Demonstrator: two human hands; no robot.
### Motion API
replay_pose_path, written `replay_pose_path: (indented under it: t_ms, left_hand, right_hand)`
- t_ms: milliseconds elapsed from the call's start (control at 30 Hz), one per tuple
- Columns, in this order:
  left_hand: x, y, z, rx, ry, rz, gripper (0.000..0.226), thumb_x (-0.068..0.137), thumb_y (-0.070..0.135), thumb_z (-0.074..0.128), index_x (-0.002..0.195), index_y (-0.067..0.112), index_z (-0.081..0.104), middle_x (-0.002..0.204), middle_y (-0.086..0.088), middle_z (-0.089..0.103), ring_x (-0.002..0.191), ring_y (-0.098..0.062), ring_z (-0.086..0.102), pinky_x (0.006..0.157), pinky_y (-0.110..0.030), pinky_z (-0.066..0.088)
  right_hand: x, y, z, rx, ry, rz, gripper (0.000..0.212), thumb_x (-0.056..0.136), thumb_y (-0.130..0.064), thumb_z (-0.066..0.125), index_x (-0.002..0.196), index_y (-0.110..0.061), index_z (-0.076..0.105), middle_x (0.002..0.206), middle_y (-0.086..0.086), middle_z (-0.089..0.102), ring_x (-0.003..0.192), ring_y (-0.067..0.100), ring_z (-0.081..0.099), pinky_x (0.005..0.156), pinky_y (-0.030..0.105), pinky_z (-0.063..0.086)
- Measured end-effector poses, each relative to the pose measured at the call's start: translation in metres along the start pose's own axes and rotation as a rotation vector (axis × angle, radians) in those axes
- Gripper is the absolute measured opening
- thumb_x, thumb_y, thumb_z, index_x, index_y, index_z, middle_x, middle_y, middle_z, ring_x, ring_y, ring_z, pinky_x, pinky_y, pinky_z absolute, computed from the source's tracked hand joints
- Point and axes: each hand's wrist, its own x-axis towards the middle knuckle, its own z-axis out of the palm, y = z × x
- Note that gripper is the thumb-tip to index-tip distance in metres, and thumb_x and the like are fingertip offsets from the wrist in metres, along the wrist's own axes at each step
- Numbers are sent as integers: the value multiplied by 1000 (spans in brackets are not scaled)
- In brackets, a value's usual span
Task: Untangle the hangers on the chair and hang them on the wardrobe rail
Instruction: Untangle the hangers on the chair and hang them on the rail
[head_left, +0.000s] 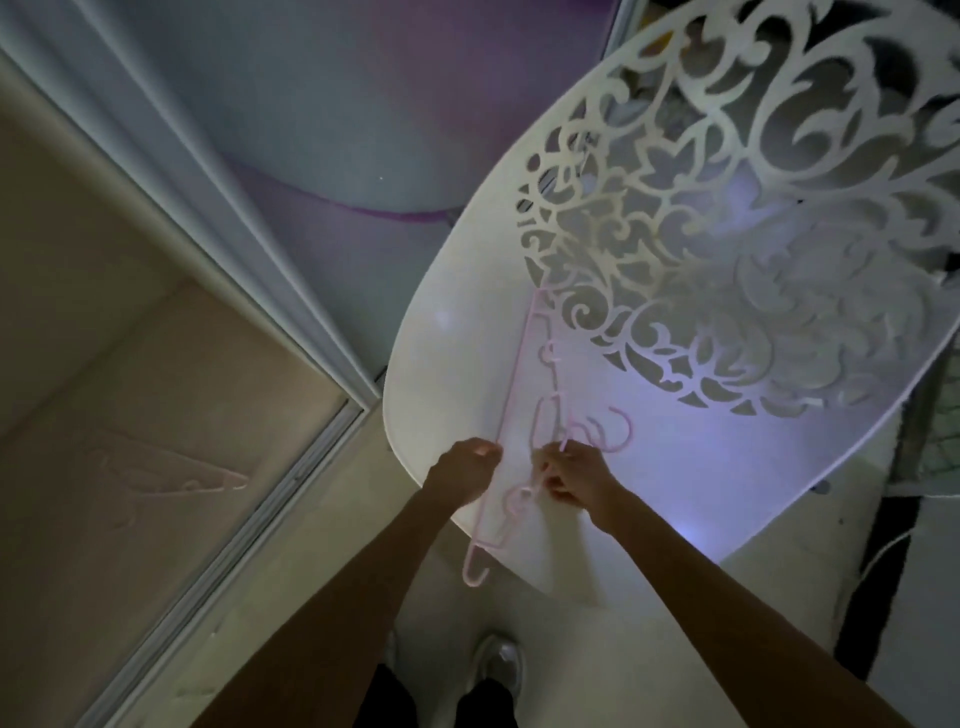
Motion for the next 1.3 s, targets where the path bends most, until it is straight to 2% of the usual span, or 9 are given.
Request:
replay_pose_path:
  t_ms: [267,433,533,633,700,767,900,1100,1300]
  left_hand:
    - [-62,2,-34,-157,255,5,68,88,66,32,140,23,39,148,-11,36,134,-33,38,111,-49,33]
    - [-119,-66,-82,-142,476,-100,59,95,57,23,132,21,52,147,-11,40,141,-35,25,116,-53,17]
    - [-145,-121,-116,-123,519,-263,66,94,59,19,129,17,56,139,-18,47,134,-34,36,114,-47,24]
    - [-163,-172,-141,-139,458,-280,57,99,48,24,125,11,59,131,-18,54,124,-34,48,105,-38,35]
    - [-167,-195,-150,-287,386,-178,49,100,40,33,113,6,66,104,-14,65,98,-29,60,83,-32,46]
    - [-165,-214,-158,-461,371,-154,47,96,44,41,97,6,68,82,-5,61,74,-19,55,59,-25,39]
    - [-143,-249,-166,-613,223,-188,50,96,51,33,69,15,56,67,-1,53,69,-21,45,53,-21,27]
    - [-100,-328,-170,-919,750,-92,21,99,13,40,85,9,56,84,-5,64,68,-14,63,54,-17,46]
    - [-52,-438,-201,-1086,949,-139,29,100,10,36,76,15,51,69,-7,62,37,-4,60,45,-21,50]
  right_hand:
    - [-76,-14,30,-394,-255,-423,13,91,-27,57,89,-16,61,73,-2,68,58,10,66,61,24,58]
    - [-116,-33,108,-444,-349,-449,11,94,-22,54,94,-12,59,72,0,66,46,-1,60,48,12,46]
    - [-134,-29,166,-245,-379,-376,12,95,-19,52,95,-9,58,75,3,67,50,4,60,48,15,50]
    - [-146,-10,218,-123,-408,-315,10,94,-12,53,88,-7,58,71,5,64,46,3,60,47,14,50]
    - [-147,6,247,-216,-442,-334,12,93,-14,55,91,-5,62,71,6,64,44,2,59,47,14,51]
    - [-143,19,273,-348,-481,-391,17,93,-19,55,95,-4,63,70,4,65,47,5,60,50,17,54]
    - [-121,22,315,-669,-502,-548,24,95,-32,52,93,-12,64,79,11,72,58,16,61,61,23,52]
    - [-53,37,390,-865,-619,-671,18,90,-19,60,97,-3,65,93,14,73,63,11,63,71,27,54]
    - [45,64,454,-1173,-526,-640,38,86,-13,60,124,-12,56,122,11,63,115,26,58,97,33,46]
